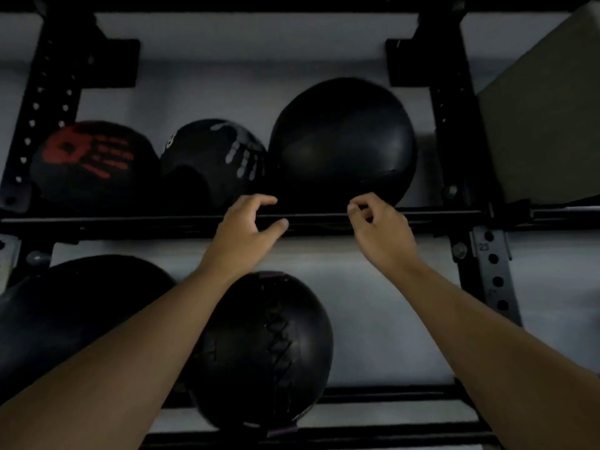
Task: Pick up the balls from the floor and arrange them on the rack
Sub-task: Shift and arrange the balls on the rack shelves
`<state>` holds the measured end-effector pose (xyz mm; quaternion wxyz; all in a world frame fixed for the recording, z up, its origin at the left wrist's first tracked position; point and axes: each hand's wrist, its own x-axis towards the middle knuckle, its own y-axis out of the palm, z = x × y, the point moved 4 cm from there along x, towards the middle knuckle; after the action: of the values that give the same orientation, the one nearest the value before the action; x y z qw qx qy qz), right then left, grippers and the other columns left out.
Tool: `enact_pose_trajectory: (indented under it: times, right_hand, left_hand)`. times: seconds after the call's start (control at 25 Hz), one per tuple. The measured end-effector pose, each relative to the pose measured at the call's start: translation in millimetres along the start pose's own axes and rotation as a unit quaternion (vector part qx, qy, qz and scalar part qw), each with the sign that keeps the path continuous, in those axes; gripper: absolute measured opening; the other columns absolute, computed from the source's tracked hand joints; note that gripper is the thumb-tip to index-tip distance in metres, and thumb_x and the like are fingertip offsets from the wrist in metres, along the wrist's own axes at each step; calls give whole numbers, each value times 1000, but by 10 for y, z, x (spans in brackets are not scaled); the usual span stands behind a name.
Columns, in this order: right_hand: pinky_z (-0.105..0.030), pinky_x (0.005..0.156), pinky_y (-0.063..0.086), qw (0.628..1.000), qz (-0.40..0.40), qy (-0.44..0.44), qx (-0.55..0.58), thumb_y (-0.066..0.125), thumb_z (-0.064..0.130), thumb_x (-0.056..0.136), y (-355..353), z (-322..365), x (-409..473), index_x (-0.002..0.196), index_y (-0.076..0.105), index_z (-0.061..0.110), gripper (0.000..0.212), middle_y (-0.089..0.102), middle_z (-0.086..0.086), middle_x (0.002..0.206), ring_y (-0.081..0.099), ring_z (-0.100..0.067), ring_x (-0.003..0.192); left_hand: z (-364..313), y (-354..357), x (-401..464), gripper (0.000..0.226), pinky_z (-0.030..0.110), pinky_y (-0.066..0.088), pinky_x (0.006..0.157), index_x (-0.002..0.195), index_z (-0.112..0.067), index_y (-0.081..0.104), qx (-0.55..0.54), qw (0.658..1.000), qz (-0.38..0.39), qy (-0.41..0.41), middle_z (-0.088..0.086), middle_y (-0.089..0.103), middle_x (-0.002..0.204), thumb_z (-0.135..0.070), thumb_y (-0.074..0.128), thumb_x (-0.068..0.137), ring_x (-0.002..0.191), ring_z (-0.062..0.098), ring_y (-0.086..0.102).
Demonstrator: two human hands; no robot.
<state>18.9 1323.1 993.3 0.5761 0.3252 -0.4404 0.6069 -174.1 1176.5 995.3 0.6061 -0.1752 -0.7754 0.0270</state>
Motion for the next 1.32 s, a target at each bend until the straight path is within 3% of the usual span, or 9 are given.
enact_pose_trajectory:
  times: [0.16, 0.44, 0.52, 0.64, 0.84, 1.0, 1.08, 1.32]
  right_hand:
    - [-31, 72, 45, 999, -18, -43, 5, 49, 39, 108, -554, 11, 565, 116, 64, 27, 21, 67, 5, 103, 62, -17, 91]
    - [-32, 76, 41, 993, -32, -110, -6, 50, 40, 107, -1057, -175, 1432, 119, 63, 24, 24, 66, -5, 119, 60, -21, 94]
    - [-31, 74, 42, 993, -43, -113, -7, 51, 40, 107, -1082, -251, 1590, 121, 64, 23, 26, 61, -6, 121, 59, -23, 95]
    - [-42, 95, 50, 994, -54, -99, -15, 49, 45, 106, -1023, -336, 1833, 130, 60, 21, 36, 52, -11, 133, 60, -36, 117]
    - [-54, 114, 40, 997, -40, 35, 48, 36, 75, 99, -775, -584, 2237, 159, 38, 27, 76, 35, -20, 162, 44, -49, 144]
    - [-49, 106, 46, 983, -16, 81, 166, 30, 98, 79, -530, -772, 2387, 155, 43, 33, 101, 54, -17, 151, 56, -41, 133]
    - [-49, 109, 47, 978, -28, 74, 192, 32, 101, 73, -462, -810, 2418, 155, 45, 33, 107, 58, -15, 147, 58, -40, 131]
    - [-52, 114, 48, 966, -34, 57, 250, 42, 101, 64, -418, -832, 2429, 151, 51, 35, 110, 62, -10, 142, 62, -36, 126]
  left_hand:
    - [-719, 155, 585, 43, 28, 37, 106, 139, -28, 61, 3, 998, -37, 45, -12, 55, 137, -40, 70, 98, 131, 7, 49]
    - [-1250, 461, 1371, 43, 33, 42, 106, 136, -24, 64, 45, 988, -129, 67, -6, 54, 132, -38, 72, 96, 137, 21, 55]
    - [-1241, 483, 1519, 45, 39, 43, 112, 137, -23, 63, 60, 985, -145, 68, 1, 56, 138, -40, 71, 96, 140, 26, 53]
    - [-1106, 426, 1721, 53, 46, 40, 117, 145, -24, 57, 61, 984, -167, 25, 8, 49, 154, -53, 60, 100, 146, 32, 45]
    - [-802, 539, 2018, 87, 54, 31, 125, 164, -29, 32, -7, 986, -126, -105, 12, 30, 170, -83, 33, 96, 156, 41, 34]
    - [-618, 632, 2138, 108, 57, 36, 124, 160, -36, 37, -86, 980, -143, -112, 9, 41, 164, -97, 50, 72, 152, 40, 41]
    - [-535, 626, 2159, 122, 54, 38, 124, 162, -37, 37, -112, 975, -152, -113, 6, 44, 165, -102, 53, 60, 152, 37, 43]
    - [-320, 648, 2152, 119, 47, 46, 108, 155, -24, 50, -155, 958, -198, -138, 8, 56, 154, -103, 45, 65, 139, 33, 55]
